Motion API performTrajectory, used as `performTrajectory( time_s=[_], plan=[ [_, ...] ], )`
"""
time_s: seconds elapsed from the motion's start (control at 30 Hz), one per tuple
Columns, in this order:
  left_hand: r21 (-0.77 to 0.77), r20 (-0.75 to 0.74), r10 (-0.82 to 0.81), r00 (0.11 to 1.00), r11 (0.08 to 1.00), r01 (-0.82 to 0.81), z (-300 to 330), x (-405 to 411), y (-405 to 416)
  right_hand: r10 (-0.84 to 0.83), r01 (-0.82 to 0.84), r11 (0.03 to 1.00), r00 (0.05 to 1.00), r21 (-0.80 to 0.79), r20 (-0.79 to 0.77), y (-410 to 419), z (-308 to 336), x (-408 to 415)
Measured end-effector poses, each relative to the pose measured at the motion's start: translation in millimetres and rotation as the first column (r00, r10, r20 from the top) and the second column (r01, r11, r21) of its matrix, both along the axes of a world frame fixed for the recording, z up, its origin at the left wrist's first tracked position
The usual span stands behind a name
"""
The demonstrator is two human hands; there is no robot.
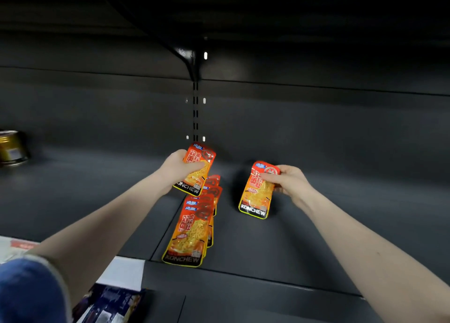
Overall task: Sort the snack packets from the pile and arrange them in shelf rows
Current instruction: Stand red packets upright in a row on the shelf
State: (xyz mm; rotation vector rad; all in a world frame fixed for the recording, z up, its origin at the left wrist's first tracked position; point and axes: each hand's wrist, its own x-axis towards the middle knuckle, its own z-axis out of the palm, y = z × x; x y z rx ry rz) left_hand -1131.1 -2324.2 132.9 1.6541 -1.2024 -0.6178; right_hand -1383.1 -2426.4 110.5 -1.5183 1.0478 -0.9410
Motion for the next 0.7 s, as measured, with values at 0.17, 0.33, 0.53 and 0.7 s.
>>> performTrajectory(
  time_s=[0.17, 0.33, 0.53, 0.7],
  plan=[
    [-0.031, 0.0, 0.021, 1.0, 0.999, -0.021, 0.9, 13.1, 0.1, 0.047, -0.046, 0.999, 0.992, 0.017, -0.121, -12.0, -3.1, 29.5],
    [-0.034, -0.005, 0.022, 1.0, 0.999, -0.022, -0.2, 25.8, -6.1, 0.04, -0.034, 0.999, 0.981, 0.032, -0.189, -23.9, -14.9, 55.7],
    [-0.022, -0.022, 0.004, 1.0, 1.0, -0.004, -4.9, 34.9, -14.3, -0.005, 0.007, 1.0, 0.985, 0.008, -0.174, -24.4, -28.9, 67.0],
    [-0.015, -0.022, -0.021, 1.0, 1.0, 0.021, -8.3, 30.6, -18.4, -0.137, 0.084, 0.98, 0.941, -0.182, -0.308, -22.0, -41.6, 70.9]
  ],
)
